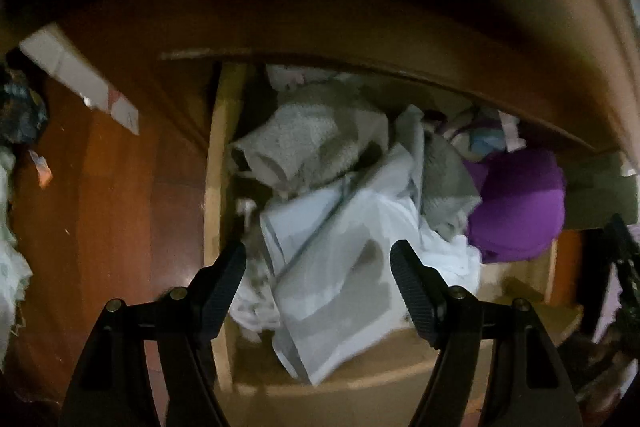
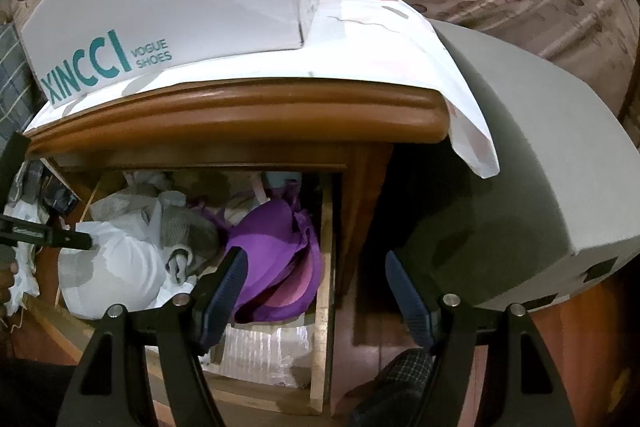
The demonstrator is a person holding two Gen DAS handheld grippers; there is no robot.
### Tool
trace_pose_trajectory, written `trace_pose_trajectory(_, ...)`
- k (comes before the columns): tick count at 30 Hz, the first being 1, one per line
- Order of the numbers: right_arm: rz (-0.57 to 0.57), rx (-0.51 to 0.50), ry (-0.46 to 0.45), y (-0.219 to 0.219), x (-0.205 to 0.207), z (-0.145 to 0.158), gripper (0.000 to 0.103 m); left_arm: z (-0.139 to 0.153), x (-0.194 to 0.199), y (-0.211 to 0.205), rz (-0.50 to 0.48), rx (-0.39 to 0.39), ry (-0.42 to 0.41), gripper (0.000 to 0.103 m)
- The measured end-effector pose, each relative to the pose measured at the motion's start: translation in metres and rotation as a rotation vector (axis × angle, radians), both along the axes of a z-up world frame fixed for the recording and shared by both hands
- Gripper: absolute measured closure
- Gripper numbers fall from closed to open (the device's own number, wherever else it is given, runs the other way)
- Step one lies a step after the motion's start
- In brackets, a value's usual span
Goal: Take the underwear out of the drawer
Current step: 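Reach the left tool into the drawer and grasp the white cloth, then grasp the white rolled underwear with the right gripper while the left holds the white cloth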
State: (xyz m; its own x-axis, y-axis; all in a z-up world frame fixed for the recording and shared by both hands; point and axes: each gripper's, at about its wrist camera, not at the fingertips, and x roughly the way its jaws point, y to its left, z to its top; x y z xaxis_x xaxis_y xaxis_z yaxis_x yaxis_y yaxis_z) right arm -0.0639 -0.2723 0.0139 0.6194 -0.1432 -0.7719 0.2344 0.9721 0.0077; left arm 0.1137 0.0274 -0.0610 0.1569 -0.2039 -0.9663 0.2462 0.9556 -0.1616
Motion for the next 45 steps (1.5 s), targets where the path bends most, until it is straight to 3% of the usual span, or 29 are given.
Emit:
trace_pose_trajectory(6,0.012,0.006,0.005,0.004,0.001,0.000,0.030,0.000,-0.004,-0.012,-0.071,-0.033,-0.025,0.032)
trace_pose_trajectory(11,0.011,0.017,0.002,0.003,0.000,0.001,0.030,-0.018,-0.018,-0.023,-0.112,-0.028,0.070,0.032)
trace_pose_trajectory(17,0.007,0.028,-0.005,0.002,-0.001,0.003,0.030,-0.031,-0.028,-0.038,-0.197,0.066,0.100,0.032)
trace_pose_trajectory(22,0.007,0.045,-0.006,0.001,0.000,0.003,0.030,-0.041,-0.025,-0.050,-0.204,0.117,0.117,0.030)
trace_pose_trajectory(25,0.007,0.047,-0.006,0.001,-0.001,0.003,0.030,-0.049,-0.025,-0.060,-0.214,0.136,0.127,0.049)
trace_pose_trajectory(27,0.007,0.047,-0.008,0.001,-0.001,0.004,0.030,-0.052,-0.027,-0.063,-0.214,0.138,0.125,0.077)
trace_pose_trajectory(30,0.003,0.056,-0.010,-0.001,-0.002,0.004,0.030,-0.052,-0.028,-0.058,-0.182,0.129,0.119,0.090)
trace_pose_trajectory(36,-0.003,0.057,-0.004,-0.002,-0.002,0.003,0.030,-0.030,-0.042,-0.046,-0.173,0.080,0.071,0.092)
trace_pose_trajectory(45,0.009,0.066,0.020,-0.002,-0.001,-0.004,0.030,0.034,-0.072,-0.032,-0.168,-0.007,-0.078,0.092)
